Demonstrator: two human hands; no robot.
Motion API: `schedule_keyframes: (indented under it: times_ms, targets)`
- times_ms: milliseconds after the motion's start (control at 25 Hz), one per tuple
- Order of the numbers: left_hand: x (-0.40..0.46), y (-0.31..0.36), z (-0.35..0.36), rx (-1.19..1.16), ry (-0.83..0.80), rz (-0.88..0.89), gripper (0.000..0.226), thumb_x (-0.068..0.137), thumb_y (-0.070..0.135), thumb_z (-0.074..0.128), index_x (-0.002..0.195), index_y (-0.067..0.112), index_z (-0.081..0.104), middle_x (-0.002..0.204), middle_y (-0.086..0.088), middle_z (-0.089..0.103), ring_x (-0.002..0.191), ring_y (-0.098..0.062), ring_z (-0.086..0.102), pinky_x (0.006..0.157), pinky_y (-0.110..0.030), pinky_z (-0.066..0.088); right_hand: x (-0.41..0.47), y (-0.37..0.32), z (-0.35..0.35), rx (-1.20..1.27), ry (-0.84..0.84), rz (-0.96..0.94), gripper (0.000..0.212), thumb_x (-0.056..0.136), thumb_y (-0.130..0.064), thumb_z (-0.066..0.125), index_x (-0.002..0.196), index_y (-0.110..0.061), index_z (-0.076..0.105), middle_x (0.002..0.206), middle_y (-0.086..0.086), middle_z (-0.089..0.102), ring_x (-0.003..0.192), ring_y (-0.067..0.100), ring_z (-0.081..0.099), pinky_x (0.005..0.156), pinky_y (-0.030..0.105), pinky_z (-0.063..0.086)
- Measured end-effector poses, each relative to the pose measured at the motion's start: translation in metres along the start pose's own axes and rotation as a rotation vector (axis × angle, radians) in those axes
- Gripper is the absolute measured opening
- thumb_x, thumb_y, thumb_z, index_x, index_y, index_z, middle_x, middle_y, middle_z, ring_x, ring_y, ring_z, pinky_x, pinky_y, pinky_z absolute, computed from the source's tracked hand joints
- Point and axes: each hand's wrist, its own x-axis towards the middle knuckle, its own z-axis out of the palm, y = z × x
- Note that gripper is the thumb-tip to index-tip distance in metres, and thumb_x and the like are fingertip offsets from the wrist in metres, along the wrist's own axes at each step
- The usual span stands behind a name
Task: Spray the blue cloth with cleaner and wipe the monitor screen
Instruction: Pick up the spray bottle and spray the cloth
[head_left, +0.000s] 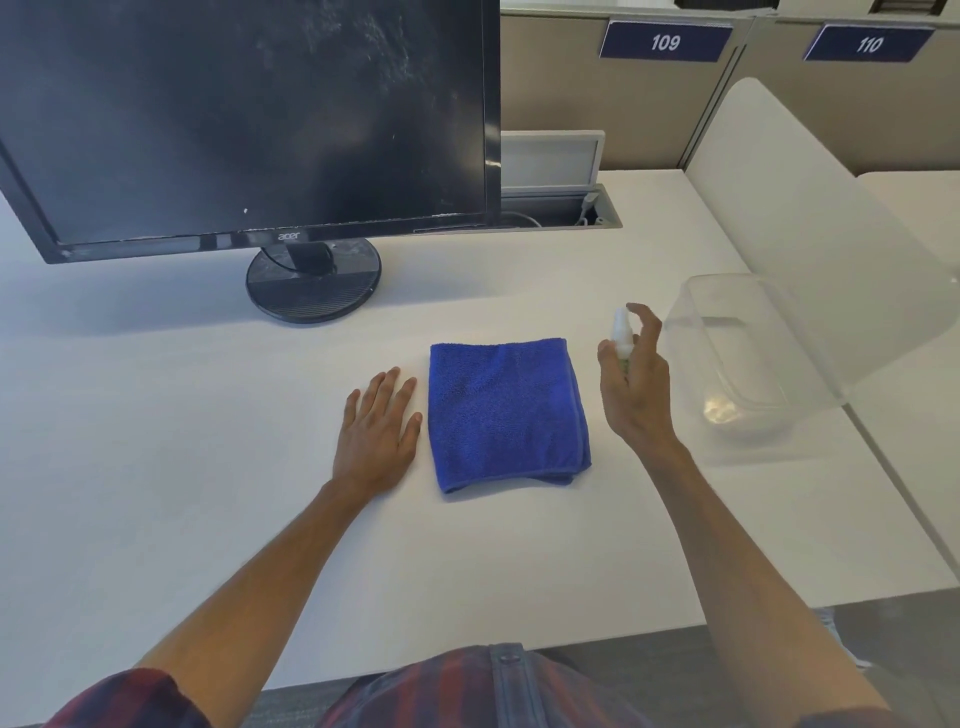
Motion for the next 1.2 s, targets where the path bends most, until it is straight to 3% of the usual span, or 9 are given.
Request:
schedule_keyframes:
  times_ms: [80, 200, 360, 480, 600, 840, 1080, 1200]
  targets:
    - [0.001, 0.0, 0.0, 0.004, 0.002, 0.003, 0.064, 0.094, 0.05, 0.011, 0.152, 0.025, 0.023, 0.162, 0.0, 0.016, 0.149, -0.018, 0.01, 0.121, -0.041, 0.005, 0.016, 0.009, 0.0, 0.108, 0.011, 0.105, 0.039, 0.098, -0.026, 0.041, 0.135, -0.018, 0.036, 0.08, 0.009, 0.057, 0.06, 0.021, 0.054, 0.056, 0.031, 0.05]
    - [0.001, -0.001, 0.001, 0.013, 0.008, 0.008, 0.064, 0.094, 0.049, 0.013, 0.151, 0.024, 0.025, 0.162, -0.001, 0.017, 0.149, -0.019, 0.012, 0.121, -0.042, 0.006, 0.039, 0.024, 0.0, 0.203, 0.026, 0.141, 0.035, 0.101, -0.025, 0.049, 0.133, -0.013, 0.042, 0.108, 0.009, 0.061, 0.08, 0.019, 0.061, 0.063, 0.011, 0.048]
    - [0.002, 0.0, 0.0, 0.015, 0.012, 0.009, 0.063, 0.094, 0.048, 0.014, 0.151, 0.024, 0.026, 0.161, -0.001, 0.018, 0.149, -0.019, 0.012, 0.121, -0.042, 0.007, 0.065, 0.039, 0.003, 0.206, 0.054, 0.155, 0.039, 0.092, -0.031, 0.065, 0.121, -0.013, 0.046, 0.104, -0.002, 0.066, 0.088, 0.011, 0.062, 0.073, 0.022, 0.049]
    - [0.002, 0.0, 0.001, 0.019, 0.008, 0.008, 0.062, 0.094, 0.048, 0.014, 0.151, 0.024, 0.025, 0.161, -0.001, 0.018, 0.149, -0.019, 0.011, 0.121, -0.042, 0.007, 0.08, 0.05, 0.008, 0.196, 0.075, 0.14, 0.041, 0.089, -0.028, 0.07, 0.116, -0.01, 0.046, 0.11, -0.001, 0.069, 0.096, 0.014, 0.065, 0.07, 0.017, 0.051]
    - [0.001, 0.0, 0.001, 0.02, 0.005, 0.001, 0.062, 0.095, 0.048, 0.015, 0.151, 0.025, 0.024, 0.162, -0.001, 0.017, 0.149, -0.018, 0.01, 0.121, -0.042, 0.006, 0.089, 0.059, 0.014, 0.145, 0.081, 0.127, 0.044, 0.088, -0.024, 0.072, 0.119, -0.006, 0.045, 0.116, 0.003, 0.068, 0.096, 0.017, 0.065, 0.071, 0.014, 0.053]
    - [0.002, 0.001, 0.0, 0.018, 0.003, 0.0, 0.062, 0.095, 0.048, 0.014, 0.152, 0.025, 0.024, 0.162, 0.0, 0.016, 0.149, -0.018, 0.009, 0.121, -0.042, 0.005, 0.101, 0.067, 0.021, 0.041, 0.054, 0.122, 0.049, 0.086, -0.031, 0.074, 0.12, -0.01, 0.046, 0.116, 0.006, 0.068, 0.094, 0.017, 0.061, 0.079, 0.033, 0.054]
    - [0.001, 0.001, 0.0, 0.012, 0.012, 0.002, 0.061, 0.095, 0.047, 0.017, 0.151, 0.024, 0.025, 0.161, -0.001, 0.018, 0.149, -0.019, 0.012, 0.121, -0.042, 0.007, 0.095, 0.066, 0.019, 0.042, 0.036, 0.132, 0.063, 0.081, -0.031, 0.079, 0.132, -0.017, 0.043, 0.127, 0.004, 0.061, 0.109, 0.018, 0.06, 0.086, 0.03, 0.051]
    - [0.001, 0.001, -0.001, 0.016, 0.01, 0.005, 0.062, 0.094, 0.048, 0.015, 0.151, 0.024, 0.025, 0.161, -0.002, 0.018, 0.149, -0.019, 0.012, 0.121, -0.042, 0.006, 0.079, 0.053, 0.013, -0.019, 0.153, 0.119, 0.062, 0.082, -0.033, 0.076, 0.133, -0.019, 0.044, 0.129, -0.001, 0.058, 0.111, 0.016, 0.058, 0.084, 0.03, 0.047]
